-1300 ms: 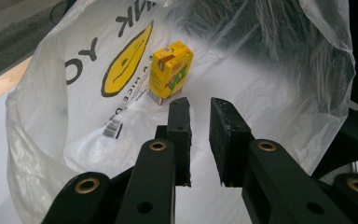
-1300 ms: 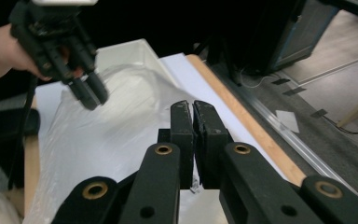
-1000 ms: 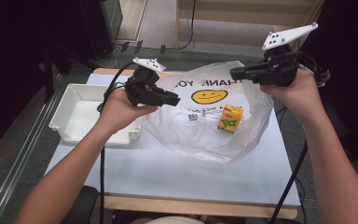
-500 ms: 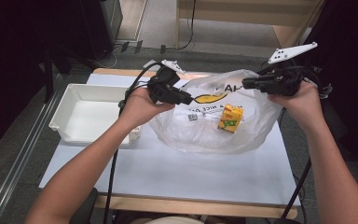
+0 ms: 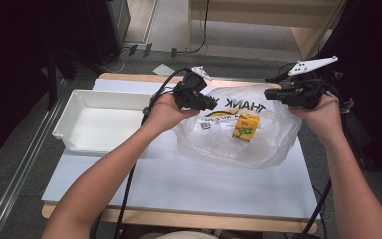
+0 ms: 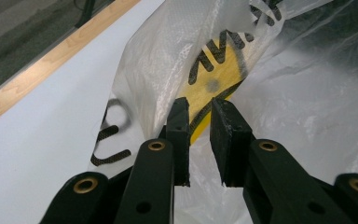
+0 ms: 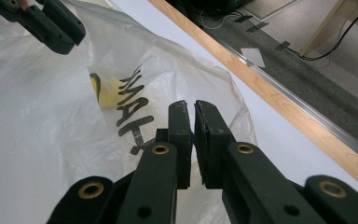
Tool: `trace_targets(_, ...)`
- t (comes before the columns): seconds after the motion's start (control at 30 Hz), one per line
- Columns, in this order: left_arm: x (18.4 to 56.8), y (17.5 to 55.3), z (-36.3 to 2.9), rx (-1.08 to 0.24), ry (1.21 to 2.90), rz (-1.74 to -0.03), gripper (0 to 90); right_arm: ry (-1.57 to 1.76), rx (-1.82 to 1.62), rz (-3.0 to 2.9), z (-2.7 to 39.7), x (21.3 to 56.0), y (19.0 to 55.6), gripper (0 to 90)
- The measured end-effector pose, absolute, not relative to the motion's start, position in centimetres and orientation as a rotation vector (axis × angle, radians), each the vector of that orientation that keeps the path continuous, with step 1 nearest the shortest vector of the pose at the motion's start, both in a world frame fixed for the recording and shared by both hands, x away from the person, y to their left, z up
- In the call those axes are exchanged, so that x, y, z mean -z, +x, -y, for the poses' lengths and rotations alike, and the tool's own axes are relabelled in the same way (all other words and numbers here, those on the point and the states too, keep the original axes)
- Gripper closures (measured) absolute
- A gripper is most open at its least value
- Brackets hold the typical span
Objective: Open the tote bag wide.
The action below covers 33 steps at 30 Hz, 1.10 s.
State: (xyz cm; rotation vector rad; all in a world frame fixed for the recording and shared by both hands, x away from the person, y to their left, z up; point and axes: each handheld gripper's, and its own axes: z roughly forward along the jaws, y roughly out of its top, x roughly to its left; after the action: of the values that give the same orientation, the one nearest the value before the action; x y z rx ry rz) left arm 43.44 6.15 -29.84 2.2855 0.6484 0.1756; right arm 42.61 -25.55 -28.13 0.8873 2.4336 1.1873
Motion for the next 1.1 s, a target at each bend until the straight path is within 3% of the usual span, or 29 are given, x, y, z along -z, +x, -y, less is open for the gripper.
trace_targets(0.63,28.8,40.2,-4.5,-0.1,2.283,-0.516,78.3,0.794,-1.257,-2.449,23.0,26.2,37.8,86.6)
trace_targets(1.1,34.9,43.8,-2.3,-0.149,2.338,-0.639,80.3,0.898,-1.02,-2.472,23.6,33.3,39.8,87.3)
